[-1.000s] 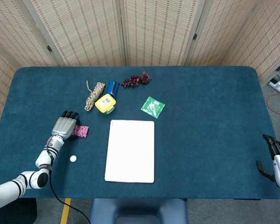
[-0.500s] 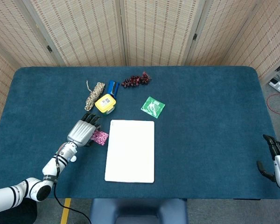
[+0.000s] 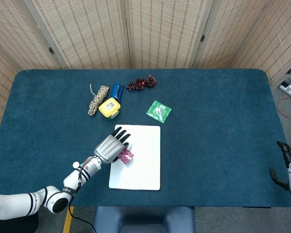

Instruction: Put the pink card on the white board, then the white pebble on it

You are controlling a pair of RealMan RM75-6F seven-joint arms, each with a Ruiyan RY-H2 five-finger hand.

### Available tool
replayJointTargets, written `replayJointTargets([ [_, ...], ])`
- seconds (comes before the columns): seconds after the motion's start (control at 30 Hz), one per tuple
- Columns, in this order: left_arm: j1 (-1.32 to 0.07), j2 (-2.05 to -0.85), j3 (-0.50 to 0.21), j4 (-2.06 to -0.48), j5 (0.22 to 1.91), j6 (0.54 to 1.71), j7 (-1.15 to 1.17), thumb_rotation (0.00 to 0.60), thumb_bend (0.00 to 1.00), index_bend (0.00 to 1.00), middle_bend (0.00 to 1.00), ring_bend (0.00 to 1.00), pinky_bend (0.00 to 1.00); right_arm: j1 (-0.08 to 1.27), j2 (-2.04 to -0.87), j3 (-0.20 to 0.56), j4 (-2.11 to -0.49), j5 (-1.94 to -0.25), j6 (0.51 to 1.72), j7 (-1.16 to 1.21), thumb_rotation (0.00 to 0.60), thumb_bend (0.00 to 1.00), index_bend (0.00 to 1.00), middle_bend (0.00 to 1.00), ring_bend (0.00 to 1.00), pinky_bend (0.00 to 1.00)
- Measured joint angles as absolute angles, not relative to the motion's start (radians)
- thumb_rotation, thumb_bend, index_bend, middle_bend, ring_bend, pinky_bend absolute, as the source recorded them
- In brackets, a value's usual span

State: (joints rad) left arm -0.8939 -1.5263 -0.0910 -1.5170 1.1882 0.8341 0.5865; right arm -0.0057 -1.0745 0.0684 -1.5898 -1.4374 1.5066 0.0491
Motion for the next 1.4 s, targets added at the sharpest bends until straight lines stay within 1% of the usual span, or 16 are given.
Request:
replayJointTargets([
  [0.1,-0.902,-1.543,-0.086,-1.505,1.185,0.826,0.592,0.600,0.33,0.37,0.13,0.09,0.00,-0.006,-1.074,0.069,-1.588,-1.434,1.503,0.050,0.600,0.38,0.08,0.16,0.18,0.09],
  [0.23,-0.907,-1.559,-0.079,-1.494,1.173,0.823,0.593,0.600,0.33,0.30,0.13,0.09,0.00,-0.004,-1.076,0.070,-1.586,-1.433,1.498,0.052,0.600,0.38,0.08,0.16,0.18,0.09],
  [0.37,-0.903,-1.560,-0.076,-1.492,1.171,0.833,0.587,0.600,0.33,0.26,0.13,0.09,0.00,-0.001,-1.076,0.071,-1.586,-1.433,1.495,0.052,0.600,0.38,0.08,0.16,0.18,0.09],
  [0.5,-0.891,-1.545,-0.073,-1.501,1.172,0.853,0.580,0.600,0.33,0.28,0.13,0.09,0.00,0.000,-1.076,0.072,-1.588,-1.437,1.496,0.052,0.600,0.38,0.08,0.16,0.18,0.09],
  [0.7,-0.840,-1.478,-0.054,-1.536,1.184,0.916,0.554,0.600,0.33,0.32,0.13,0.09,0.00,0.005,-1.076,0.072,-1.590,-1.446,1.494,0.051,0.600,0.38,0.08,0.16,0.18,0.09],
  [0.83,-0.782,-1.415,-0.025,-1.567,1.197,0.964,0.518,0.600,0.33,0.34,0.13,0.09,0.00,0.010,-1.079,0.073,-1.591,-1.452,1.493,0.050,0.600,0.38,0.08,0.16,0.18,0.09],
  [1.03,-0.702,-1.354,0.029,-1.577,1.237,1.033,0.484,0.600,0.33,0.36,0.13,0.09,0.00,0.017,-1.083,0.072,-1.597,-1.461,1.488,0.043,0.600,0.38,0.08,0.16,0.18,0.09],
  [1.4,-0.578,-1.315,0.094,-1.540,1.301,1.107,0.399,0.600,0.33,0.40,0.13,0.09,0.00,0.024,-1.079,0.074,-1.613,-1.463,1.486,0.027,0.600,0.38,0.08,0.16,0.18,0.09],
])
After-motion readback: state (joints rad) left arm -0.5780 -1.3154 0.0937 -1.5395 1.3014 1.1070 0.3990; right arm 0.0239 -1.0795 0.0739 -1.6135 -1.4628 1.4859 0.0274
